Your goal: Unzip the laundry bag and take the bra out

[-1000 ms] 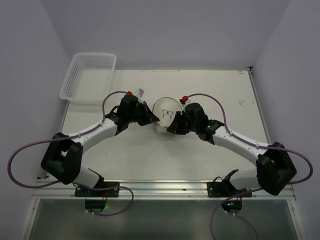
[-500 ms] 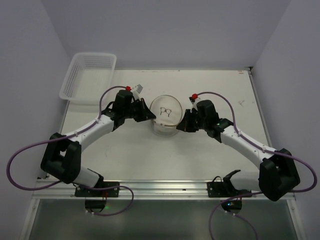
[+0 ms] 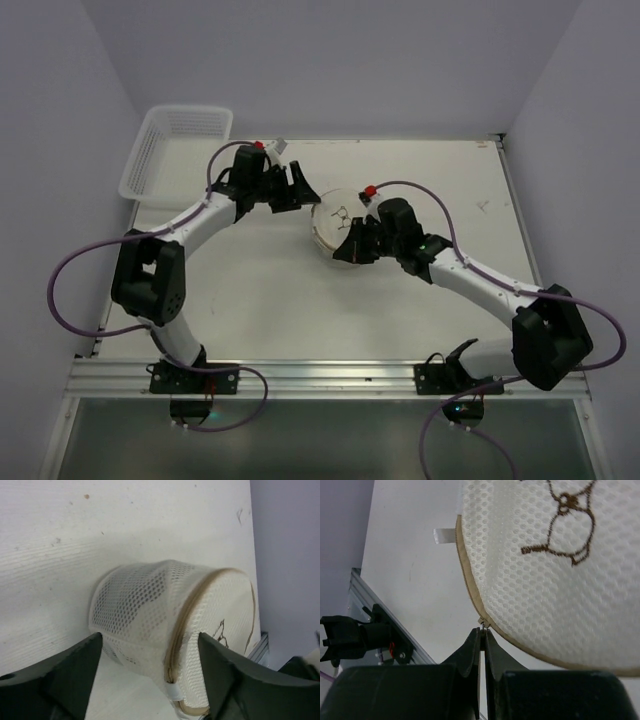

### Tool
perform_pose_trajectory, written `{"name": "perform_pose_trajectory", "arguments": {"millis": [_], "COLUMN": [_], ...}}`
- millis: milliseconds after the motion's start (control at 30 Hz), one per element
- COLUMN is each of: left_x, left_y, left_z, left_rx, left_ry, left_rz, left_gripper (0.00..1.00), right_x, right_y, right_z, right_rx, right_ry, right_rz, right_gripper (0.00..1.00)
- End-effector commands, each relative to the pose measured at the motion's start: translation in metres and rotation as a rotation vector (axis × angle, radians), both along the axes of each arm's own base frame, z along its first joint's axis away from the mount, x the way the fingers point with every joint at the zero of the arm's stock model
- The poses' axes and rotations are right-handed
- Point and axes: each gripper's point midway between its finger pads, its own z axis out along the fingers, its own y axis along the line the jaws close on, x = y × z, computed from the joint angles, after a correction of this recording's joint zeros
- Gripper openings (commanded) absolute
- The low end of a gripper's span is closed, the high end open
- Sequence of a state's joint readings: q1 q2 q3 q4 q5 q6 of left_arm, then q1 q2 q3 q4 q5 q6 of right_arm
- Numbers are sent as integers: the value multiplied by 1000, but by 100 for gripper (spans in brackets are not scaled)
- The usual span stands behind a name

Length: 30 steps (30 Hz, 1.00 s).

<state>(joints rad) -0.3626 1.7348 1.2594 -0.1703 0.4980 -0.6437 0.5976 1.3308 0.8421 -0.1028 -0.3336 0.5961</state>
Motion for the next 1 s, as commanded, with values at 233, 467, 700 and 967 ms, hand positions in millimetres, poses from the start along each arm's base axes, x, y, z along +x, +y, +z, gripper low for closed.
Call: {"name": "perform_pose_trajectory", "arguments": {"millis": [233, 467, 700, 967], "left_x": [-60, -74, -69, -66], "left_y": [0, -33, -31, -9], "left_z": [20, 0, -21, -25], "left_rx": [-108, -111, -69, 67], "left_ry": [17, 38, 70, 28], "left_rz": [228, 167, 215, 216], "left_gripper": [91, 67, 11, 0], "right_x": [17, 12, 4, -5], "right_y": [33, 33, 22, -36], "right_z": [9, 4, 7, -18], "right_rx": [86, 76, 50, -72], "right_ry": [2, 4, -23, -30], "right_rz": [-50, -38, -35, -114], "right_gripper": [0, 0, 0, 0]}}
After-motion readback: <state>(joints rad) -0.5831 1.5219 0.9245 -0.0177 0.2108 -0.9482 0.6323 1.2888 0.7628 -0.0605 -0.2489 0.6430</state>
